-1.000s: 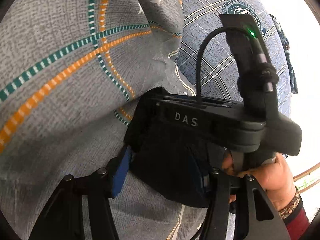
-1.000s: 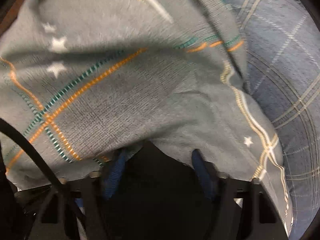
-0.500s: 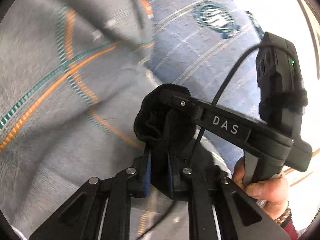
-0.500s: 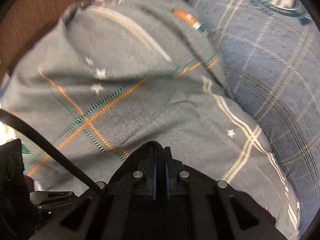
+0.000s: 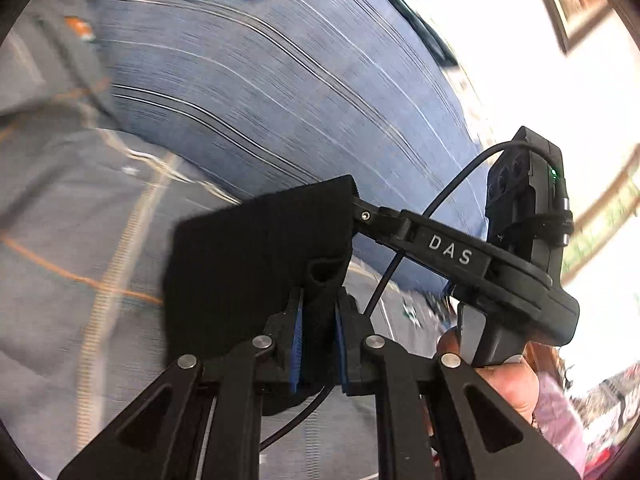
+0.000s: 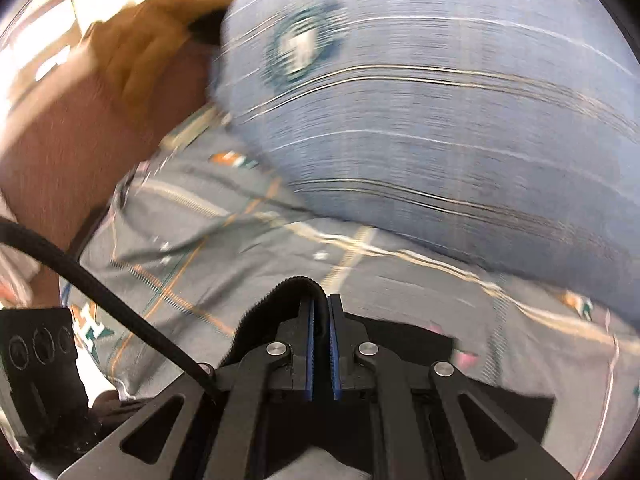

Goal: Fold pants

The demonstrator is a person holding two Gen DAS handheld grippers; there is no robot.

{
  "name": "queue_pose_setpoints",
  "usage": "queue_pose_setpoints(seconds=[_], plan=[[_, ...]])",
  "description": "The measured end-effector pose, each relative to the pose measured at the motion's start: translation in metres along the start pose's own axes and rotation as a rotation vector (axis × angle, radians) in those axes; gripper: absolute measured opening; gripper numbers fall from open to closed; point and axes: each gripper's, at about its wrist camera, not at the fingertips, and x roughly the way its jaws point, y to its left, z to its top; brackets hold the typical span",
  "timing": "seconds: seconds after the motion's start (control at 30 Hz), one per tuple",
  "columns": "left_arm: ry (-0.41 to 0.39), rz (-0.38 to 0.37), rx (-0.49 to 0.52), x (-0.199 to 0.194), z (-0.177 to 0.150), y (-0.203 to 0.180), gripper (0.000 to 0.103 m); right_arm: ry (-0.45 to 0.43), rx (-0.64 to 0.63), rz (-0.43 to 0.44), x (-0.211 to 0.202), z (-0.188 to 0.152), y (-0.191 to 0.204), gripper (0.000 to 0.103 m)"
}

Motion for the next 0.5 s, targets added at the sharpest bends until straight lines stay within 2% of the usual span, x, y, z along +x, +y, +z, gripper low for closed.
queue_pose_setpoints(seconds=[0.2,0.3,0.4,0.5], plan=[[0.121,-0.056,0.061,0.042,-0.019,-0.036,0.014,-0.056,0.184,-0.013,-0.036,-0.030,-0.090,0.003],[0.143,-0.069,0.074,0.049,-0.024,-0.042,0.014,-0.066,0.274,-0.026,-0.038,-0.050,-0.129,0.003],[0.159,-0.052,0.091,0.053,-0.026,-0.041,0.014,-0.084,0.378,-0.040,-0.039,-0.072,-0.169,0.003],[0.167,0.001,0.080,0.063,-0.018,-0.032,0.014,-0.101,0.473,-0.042,-0.040,-0.090,-0.204,0.003]])
